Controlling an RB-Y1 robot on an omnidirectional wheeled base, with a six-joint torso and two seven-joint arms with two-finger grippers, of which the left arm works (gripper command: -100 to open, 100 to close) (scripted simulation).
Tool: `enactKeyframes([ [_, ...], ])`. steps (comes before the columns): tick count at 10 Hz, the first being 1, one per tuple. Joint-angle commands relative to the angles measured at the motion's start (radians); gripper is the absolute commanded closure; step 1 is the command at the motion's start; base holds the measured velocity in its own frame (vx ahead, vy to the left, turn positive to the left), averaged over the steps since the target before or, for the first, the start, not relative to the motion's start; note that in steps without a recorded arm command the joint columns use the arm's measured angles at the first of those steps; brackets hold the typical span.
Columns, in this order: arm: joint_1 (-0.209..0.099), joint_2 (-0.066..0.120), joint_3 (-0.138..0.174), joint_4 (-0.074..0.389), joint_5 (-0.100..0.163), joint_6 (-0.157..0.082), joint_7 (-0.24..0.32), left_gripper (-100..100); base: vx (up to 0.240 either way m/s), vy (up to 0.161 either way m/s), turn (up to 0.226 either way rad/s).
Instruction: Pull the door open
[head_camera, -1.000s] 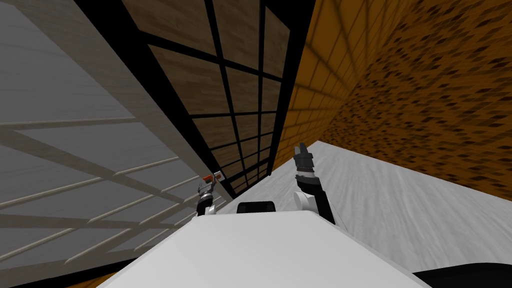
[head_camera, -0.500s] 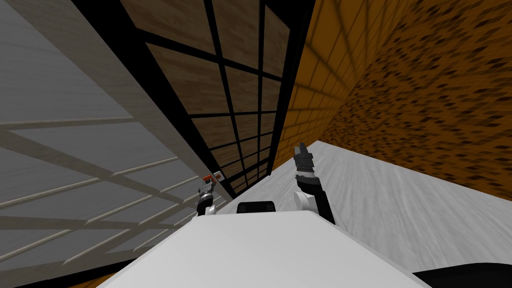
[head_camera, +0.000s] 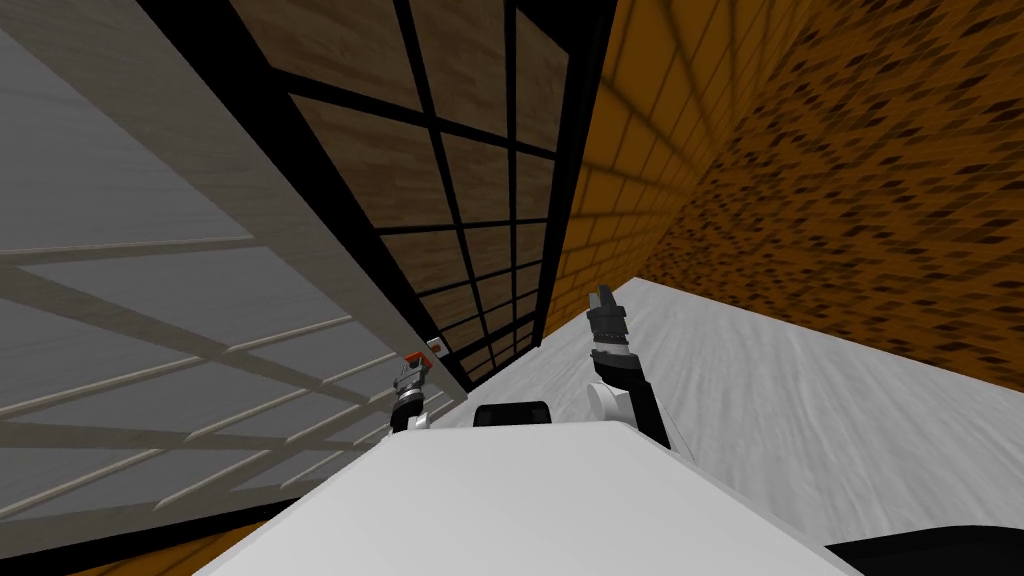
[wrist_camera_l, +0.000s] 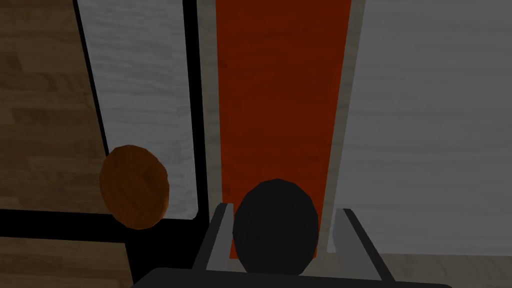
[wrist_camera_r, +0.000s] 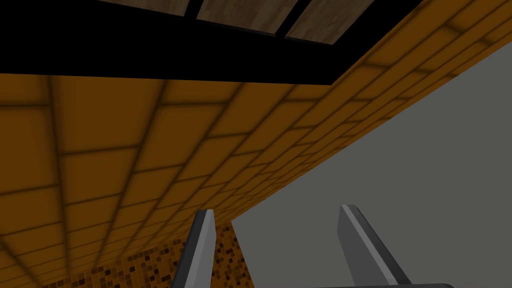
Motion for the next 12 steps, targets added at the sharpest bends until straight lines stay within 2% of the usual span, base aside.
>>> enactKeyframes([
  [1, 0.029, -0.001, 0.015, 0.000, 0.007, 0.006, 0.001, 100, -0.103, -0.038, 0.036],
  [3, 0.029, -0.001, 0.015, 0.000, 0.007, 0.006, 0.001, 100, -0.042, -0.013, 0.005],
  [4, 0.055, 0.008, 0.024, 0.007, 0.018, 0.007, 0.021, 100, -0.141, -0.012, 0.074],
  [7, 0.068, 0.013, 0.026, 0.010, 0.027, 0.007, 0.040, 100, -0.108, -0.025, 0.023],
  [12, 0.074, 0.016, 0.027, 0.012, 0.032, 0.007, 0.050, 100, -0.020, -0.010, 0.006],
])
